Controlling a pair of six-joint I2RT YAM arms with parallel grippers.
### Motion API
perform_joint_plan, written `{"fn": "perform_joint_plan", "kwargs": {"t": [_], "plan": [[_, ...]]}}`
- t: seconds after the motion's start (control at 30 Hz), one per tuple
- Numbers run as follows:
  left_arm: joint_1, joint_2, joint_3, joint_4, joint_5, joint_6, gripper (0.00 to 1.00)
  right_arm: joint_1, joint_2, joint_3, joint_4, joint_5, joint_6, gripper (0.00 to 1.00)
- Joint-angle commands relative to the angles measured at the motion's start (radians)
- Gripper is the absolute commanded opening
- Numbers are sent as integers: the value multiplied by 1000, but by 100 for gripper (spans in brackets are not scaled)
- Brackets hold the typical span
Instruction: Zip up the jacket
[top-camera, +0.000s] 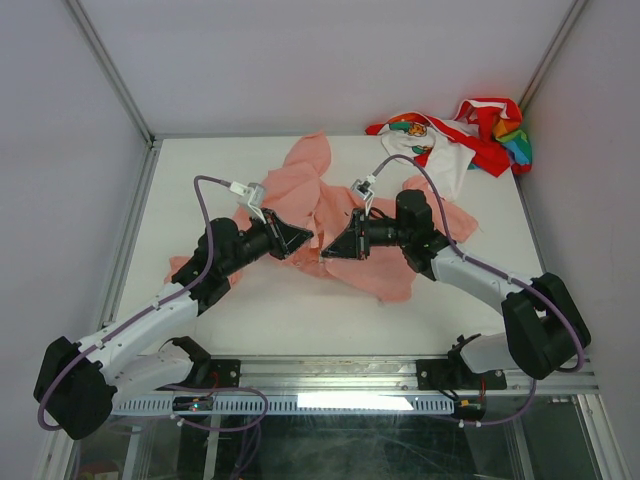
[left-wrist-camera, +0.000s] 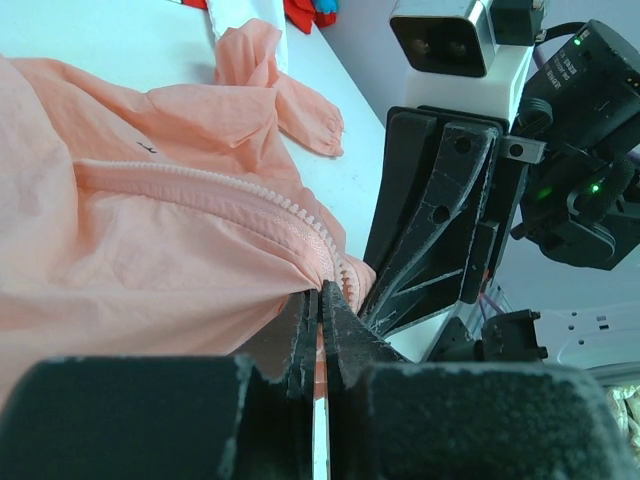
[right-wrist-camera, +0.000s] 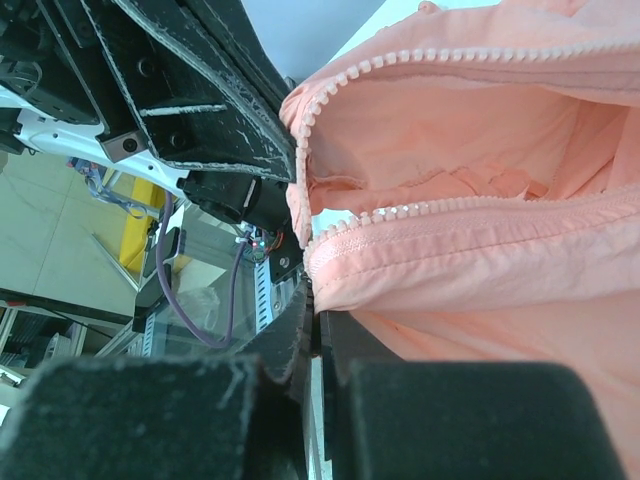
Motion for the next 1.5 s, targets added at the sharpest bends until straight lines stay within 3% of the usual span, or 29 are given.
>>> {"fn": "perform_joint_plan", "kwargs": {"t": [0.0, 0.9, 1.23, 1.47], "plan": [[2, -18, -5, 75, 33, 13, 0, 7, -9, 13, 81, -3, 18, 0], [3, -23, -16, 45, 61, 9, 0, 7, -32, -1, 118, 58, 71, 0], [3, -15, -10, -45, 88, 13, 0, 8, -22, 19, 130, 41, 71, 0], [4, -22, 18, -102, 26, -11, 0, 8, -9, 26, 135, 11, 75, 0]]}}
